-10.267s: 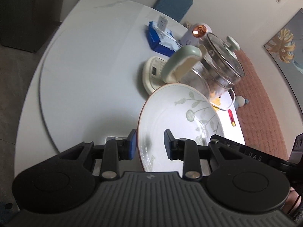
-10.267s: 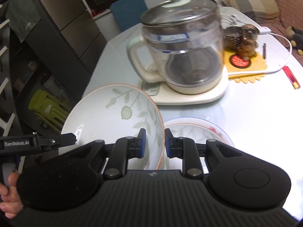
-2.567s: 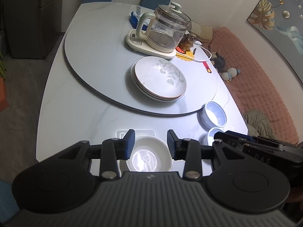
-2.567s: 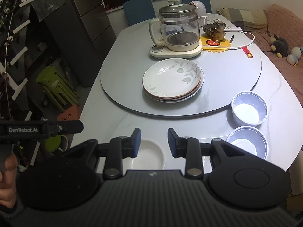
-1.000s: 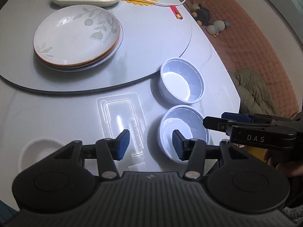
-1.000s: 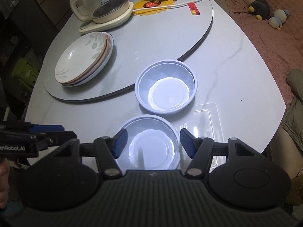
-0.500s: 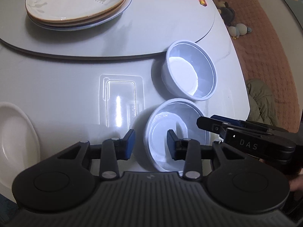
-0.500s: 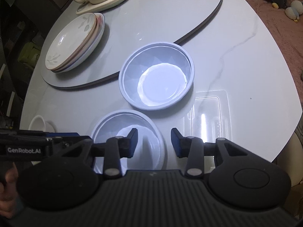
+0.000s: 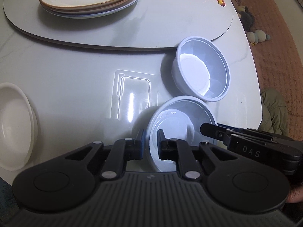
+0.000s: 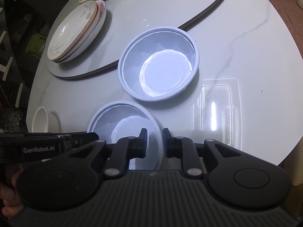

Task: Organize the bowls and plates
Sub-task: 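Close both grippers on the lavender-rimmed bowl rim and lift it, then carry the lavender-rimmed bowl over the white dish and lower it in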

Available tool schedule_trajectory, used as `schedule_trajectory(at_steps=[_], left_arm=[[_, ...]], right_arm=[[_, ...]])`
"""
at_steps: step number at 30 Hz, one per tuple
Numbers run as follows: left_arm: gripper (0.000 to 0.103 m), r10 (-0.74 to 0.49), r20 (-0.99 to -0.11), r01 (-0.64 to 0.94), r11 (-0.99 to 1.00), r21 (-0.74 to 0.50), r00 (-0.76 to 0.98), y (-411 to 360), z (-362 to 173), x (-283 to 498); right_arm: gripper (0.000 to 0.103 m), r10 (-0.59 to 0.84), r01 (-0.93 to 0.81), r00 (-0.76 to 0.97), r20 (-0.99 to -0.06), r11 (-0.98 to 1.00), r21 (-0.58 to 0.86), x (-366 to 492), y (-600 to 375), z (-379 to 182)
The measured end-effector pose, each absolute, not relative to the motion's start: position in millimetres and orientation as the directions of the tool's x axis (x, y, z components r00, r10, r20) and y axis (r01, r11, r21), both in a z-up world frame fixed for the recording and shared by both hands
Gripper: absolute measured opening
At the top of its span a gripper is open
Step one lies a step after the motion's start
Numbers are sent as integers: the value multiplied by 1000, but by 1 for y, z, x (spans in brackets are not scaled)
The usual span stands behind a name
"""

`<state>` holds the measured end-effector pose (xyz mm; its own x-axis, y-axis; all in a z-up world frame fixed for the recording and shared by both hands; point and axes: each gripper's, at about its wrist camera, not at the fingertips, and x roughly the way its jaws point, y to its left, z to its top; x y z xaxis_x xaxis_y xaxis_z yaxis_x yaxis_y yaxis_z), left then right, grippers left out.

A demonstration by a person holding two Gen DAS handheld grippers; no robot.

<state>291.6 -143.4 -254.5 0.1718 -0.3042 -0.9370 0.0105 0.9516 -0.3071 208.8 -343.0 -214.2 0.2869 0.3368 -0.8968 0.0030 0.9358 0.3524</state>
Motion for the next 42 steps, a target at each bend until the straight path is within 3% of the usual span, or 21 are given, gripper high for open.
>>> schedule_trajectory(at_steps=[27, 42], left_arm=[[16, -327, -903, -52, 934, -354, 277, -112, -170, 276], [16, -382, -857, -100, 893, -438, 347, -39, -145, 257]], right_arm=[[20, 417, -33, 296, -859, 903, 427, 202, -335, -139], [20, 442, -75, 320, -838, 893, 443, 201, -286, -120]])
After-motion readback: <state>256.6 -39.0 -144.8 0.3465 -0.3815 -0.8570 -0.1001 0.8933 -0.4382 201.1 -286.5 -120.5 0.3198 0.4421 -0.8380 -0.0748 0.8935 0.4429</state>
